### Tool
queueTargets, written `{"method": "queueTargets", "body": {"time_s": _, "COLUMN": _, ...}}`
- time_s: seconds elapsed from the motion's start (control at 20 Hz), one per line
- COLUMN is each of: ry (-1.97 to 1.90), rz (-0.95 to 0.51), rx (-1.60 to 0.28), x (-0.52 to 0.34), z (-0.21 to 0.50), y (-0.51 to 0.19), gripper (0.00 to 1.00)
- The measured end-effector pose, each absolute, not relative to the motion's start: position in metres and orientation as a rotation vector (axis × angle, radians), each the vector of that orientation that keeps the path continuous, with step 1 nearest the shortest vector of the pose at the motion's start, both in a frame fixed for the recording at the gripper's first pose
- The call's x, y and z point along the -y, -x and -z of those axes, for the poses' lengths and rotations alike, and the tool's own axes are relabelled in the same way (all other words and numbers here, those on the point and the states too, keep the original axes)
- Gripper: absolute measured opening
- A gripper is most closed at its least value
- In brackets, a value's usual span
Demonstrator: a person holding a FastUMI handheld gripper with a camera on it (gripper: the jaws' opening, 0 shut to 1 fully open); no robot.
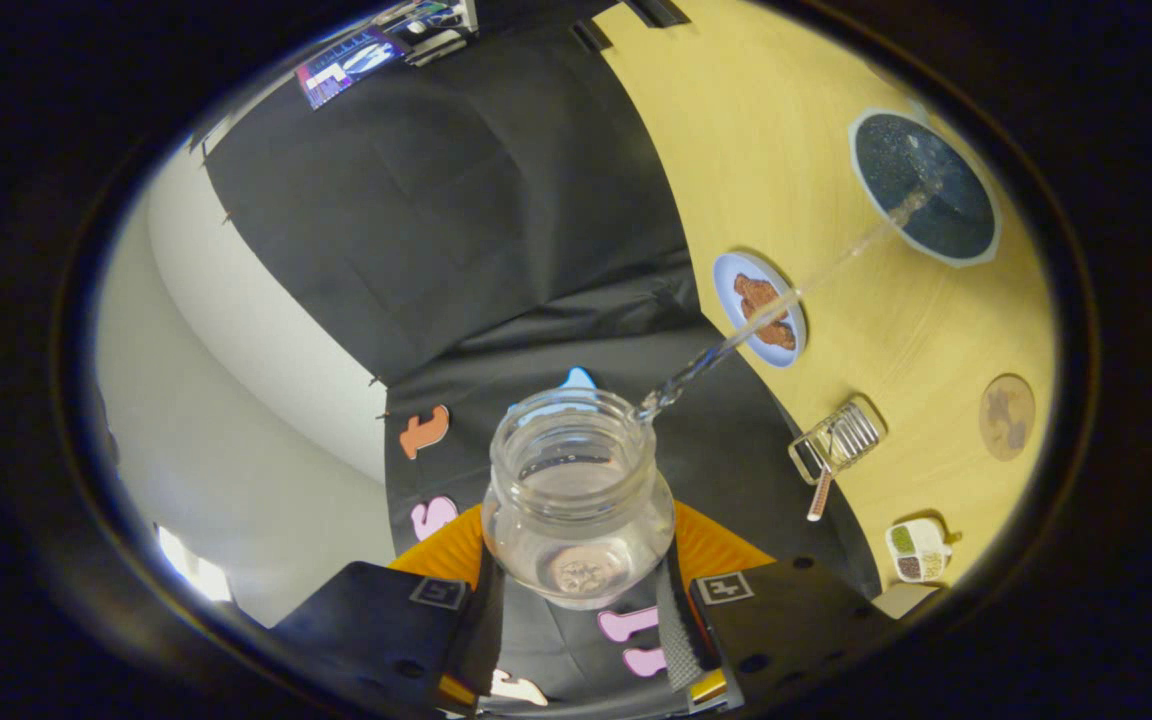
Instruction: Take the bottle from table, then pour the juice into the cup, finally place the bottle on the coaster
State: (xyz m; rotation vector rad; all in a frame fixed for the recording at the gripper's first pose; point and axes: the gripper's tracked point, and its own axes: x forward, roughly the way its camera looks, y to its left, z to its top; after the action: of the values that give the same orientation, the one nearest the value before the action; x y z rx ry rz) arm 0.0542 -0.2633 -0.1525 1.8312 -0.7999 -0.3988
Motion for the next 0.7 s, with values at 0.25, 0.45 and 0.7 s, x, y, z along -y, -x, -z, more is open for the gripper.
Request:
{"method": "queueTargets", "body": {"time_s": 0.25, "ry": -1.848, "rz": 0.378, "rx": 0.841, "x": 0.262, "z": 0.143, "y": -0.055, "gripper": 0.68}}
{"method": "queueTargets", "body": {"time_s": 0.45, "ry": -1.845, "rz": 0.35, "rx": 0.898, "x": 0.263, "z": 0.128, "y": -0.051, "gripper": 0.68}}
{"method": "queueTargets", "body": {"time_s": 0.7, "ry": -1.834, "rz": 0.327, "rx": 0.954, "x": 0.267, "z": 0.115, "y": -0.047, "gripper": 0.68}}
